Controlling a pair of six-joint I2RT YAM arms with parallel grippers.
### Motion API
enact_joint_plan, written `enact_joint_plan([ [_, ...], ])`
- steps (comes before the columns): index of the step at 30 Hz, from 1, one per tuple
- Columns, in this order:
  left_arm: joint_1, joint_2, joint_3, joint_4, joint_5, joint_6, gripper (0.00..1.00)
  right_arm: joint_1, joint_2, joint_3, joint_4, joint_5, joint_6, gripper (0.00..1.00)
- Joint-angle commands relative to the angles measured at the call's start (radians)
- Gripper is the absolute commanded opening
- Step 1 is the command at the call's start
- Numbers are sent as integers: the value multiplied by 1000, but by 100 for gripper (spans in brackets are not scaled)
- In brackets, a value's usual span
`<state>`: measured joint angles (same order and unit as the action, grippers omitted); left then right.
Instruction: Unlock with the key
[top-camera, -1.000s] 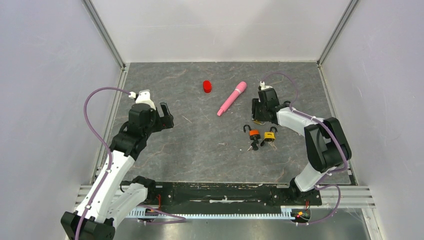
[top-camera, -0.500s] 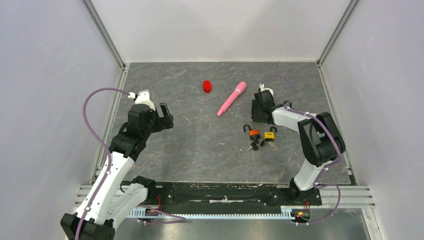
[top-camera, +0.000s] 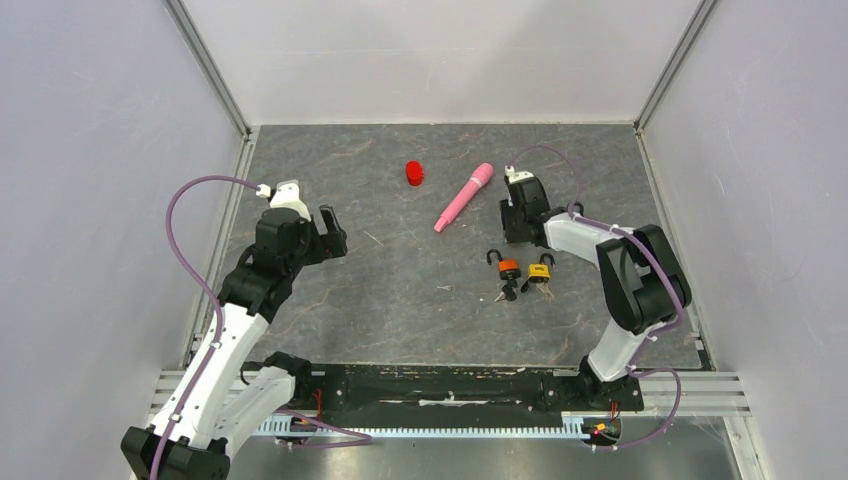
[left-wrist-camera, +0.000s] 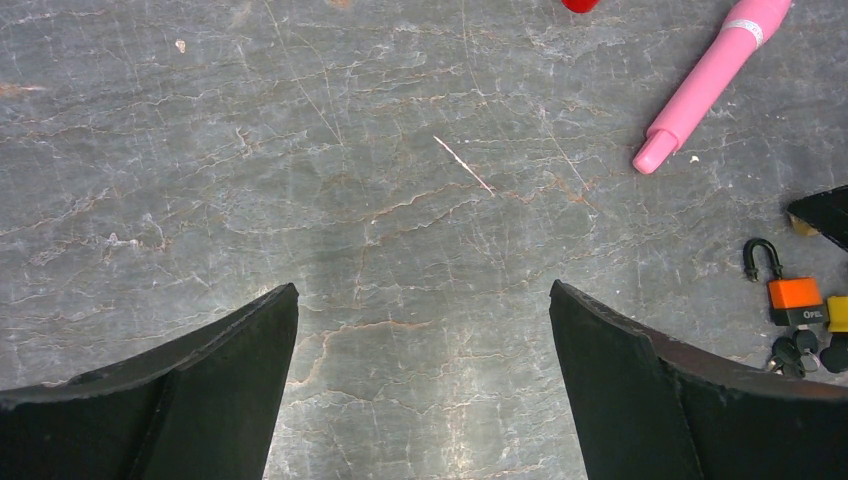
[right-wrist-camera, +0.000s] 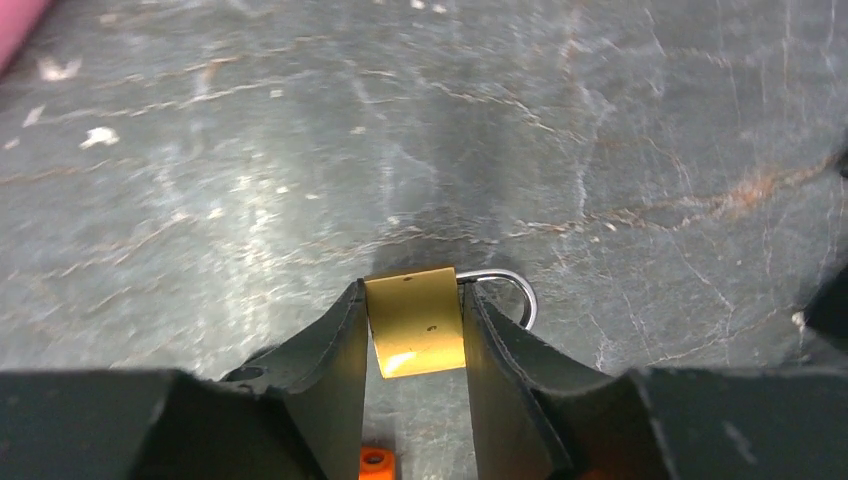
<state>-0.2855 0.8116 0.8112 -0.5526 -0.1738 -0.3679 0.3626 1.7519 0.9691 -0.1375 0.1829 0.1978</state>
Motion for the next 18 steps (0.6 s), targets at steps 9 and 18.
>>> enact_joint_plan([
  [9, 6, 1, -4, 10, -3, 46, 98, 242, -162, 70, 39, -434, -449, 15],
  [18, 6, 8, -7, 9, -17, 46, 98, 478, -58, 139, -29, -606, -694, 16],
])
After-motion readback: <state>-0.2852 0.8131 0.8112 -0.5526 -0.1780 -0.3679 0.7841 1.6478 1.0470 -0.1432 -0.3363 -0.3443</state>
